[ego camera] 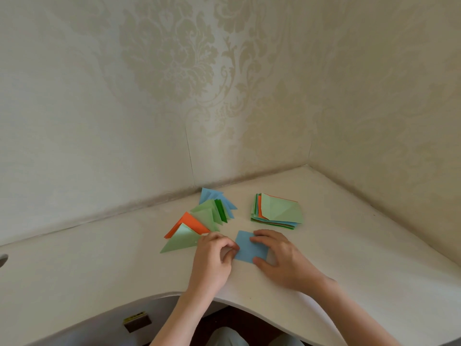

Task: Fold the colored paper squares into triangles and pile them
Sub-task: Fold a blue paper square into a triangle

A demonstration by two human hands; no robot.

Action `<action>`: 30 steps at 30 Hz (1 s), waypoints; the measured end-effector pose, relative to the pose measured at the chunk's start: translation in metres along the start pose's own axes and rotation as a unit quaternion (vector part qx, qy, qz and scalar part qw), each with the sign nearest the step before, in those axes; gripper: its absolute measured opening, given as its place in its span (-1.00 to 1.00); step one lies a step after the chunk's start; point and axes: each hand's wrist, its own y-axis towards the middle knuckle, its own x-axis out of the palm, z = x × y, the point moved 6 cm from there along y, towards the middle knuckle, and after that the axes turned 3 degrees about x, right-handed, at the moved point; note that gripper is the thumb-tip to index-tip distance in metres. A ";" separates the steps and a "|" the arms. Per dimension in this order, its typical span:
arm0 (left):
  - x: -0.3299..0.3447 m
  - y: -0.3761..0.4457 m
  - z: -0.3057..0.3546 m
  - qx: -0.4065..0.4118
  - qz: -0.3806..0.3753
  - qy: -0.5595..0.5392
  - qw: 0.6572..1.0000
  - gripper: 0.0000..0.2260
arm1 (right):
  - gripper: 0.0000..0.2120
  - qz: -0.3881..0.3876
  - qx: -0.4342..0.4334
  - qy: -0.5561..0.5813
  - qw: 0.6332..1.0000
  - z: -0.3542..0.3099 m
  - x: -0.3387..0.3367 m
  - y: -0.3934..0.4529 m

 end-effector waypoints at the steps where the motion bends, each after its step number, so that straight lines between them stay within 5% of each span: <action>1: 0.001 -0.001 0.004 0.010 0.004 0.034 0.999 -0.83 | -0.55 -0.001 -0.001 -0.004 1.000 -0.001 0.000 -0.001; 8: 0.008 -0.007 0.034 0.086 -0.013 0.171 0.981 -0.90 | -0.51 -0.001 -0.024 -0.048 0.999 -0.008 -0.005 -0.007; 14: 0.006 -0.018 0.048 0.112 0.005 0.236 0.965 -0.45 | -0.43 0.031 -0.020 -0.012 0.999 -0.008 -0.008 -0.014; 20: 0.003 -0.022 0.045 0.120 -0.001 0.251 0.961 -0.59 | -0.52 0.076 -0.041 -0.022 0.996 -0.013 -0.007 -0.018; 27: -0.003 -0.029 0.031 0.240 -0.003 0.248 0.939 -0.82 | -0.66 0.065 -0.061 -0.068 0.994 -0.012 -0.011 -0.012; 30: -0.010 -0.026 0.017 0.212 0.014 0.209 0.955 -0.84 | -0.66 0.059 -0.062 -0.071 0.994 -0.013 -0.010 -0.008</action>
